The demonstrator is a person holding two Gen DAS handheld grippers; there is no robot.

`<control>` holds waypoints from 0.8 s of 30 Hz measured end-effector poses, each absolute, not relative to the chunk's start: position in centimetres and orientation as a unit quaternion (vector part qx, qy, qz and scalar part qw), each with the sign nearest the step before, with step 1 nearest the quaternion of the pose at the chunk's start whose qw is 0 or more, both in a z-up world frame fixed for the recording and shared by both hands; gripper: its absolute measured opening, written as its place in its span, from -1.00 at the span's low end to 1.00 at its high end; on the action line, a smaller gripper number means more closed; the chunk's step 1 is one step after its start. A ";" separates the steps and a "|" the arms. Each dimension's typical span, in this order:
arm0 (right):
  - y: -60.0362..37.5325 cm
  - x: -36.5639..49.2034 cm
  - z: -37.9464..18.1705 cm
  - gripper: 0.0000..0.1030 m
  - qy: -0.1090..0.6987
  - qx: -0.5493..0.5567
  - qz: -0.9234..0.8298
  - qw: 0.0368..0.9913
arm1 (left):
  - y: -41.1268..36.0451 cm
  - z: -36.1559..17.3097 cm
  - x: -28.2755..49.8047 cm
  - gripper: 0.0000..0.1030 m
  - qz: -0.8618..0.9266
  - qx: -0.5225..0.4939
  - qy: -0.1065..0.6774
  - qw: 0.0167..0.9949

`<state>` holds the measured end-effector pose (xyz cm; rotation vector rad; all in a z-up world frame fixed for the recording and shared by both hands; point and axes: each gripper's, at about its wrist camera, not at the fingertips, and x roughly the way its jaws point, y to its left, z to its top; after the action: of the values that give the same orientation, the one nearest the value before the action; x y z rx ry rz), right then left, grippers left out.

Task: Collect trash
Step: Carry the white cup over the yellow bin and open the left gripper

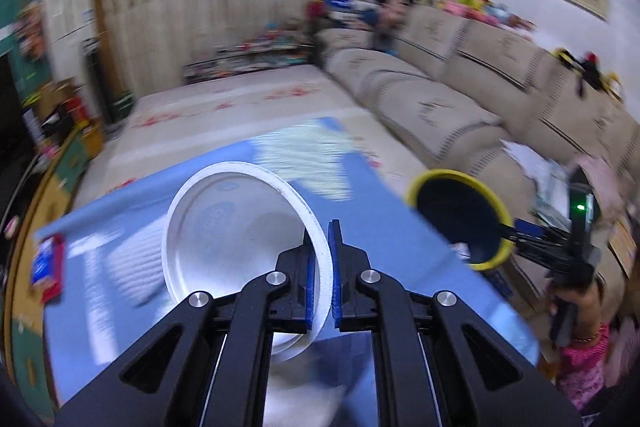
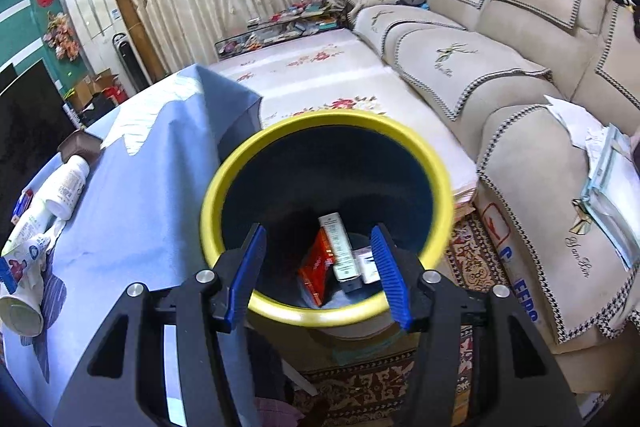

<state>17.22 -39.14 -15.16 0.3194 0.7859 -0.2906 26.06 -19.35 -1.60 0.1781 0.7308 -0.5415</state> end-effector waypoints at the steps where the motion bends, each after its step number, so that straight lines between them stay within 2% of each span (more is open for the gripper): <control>1: -39.6 16.8 -15.2 0.02 0.378 0.158 -0.144 0.901 | -21.0 -1.6 26.0 -0.87 -0.273 0.092 0.354 0.890; 10: -43.5 13.7 -16.1 0.02 0.372 0.199 -0.170 0.891 | -36.1 -3.6 26.7 -0.87 -0.367 0.148 0.406 0.824; 20: -44.9 12.7 -17.1 0.03 0.373 0.221 -0.159 0.887 | -47.4 -8.7 29.2 -0.86 -0.392 0.181 0.438 0.788; 22: -45.2 12.5 -17.3 0.05 0.375 0.223 -0.158 0.886 | -48.7 -9.5 29.9 -0.82 -0.392 0.177 0.444 0.786; 23: -45.3 12.4 -17.4 0.09 0.375 0.225 -0.159 0.885 | -49.1 -9.8 30.3 -0.72 -0.386 0.174 0.446 0.788; 24: -45.2 12.3 -17.6 0.10 0.376 0.227 -0.160 0.884 | -49.5 -10.0 30.7 -0.50 -0.384 0.172 0.449 0.789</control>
<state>12.25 -45.21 -17.55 0.4721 0.7824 -0.3330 30.69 -49.55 -10.01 0.3714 0.9665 -0.8265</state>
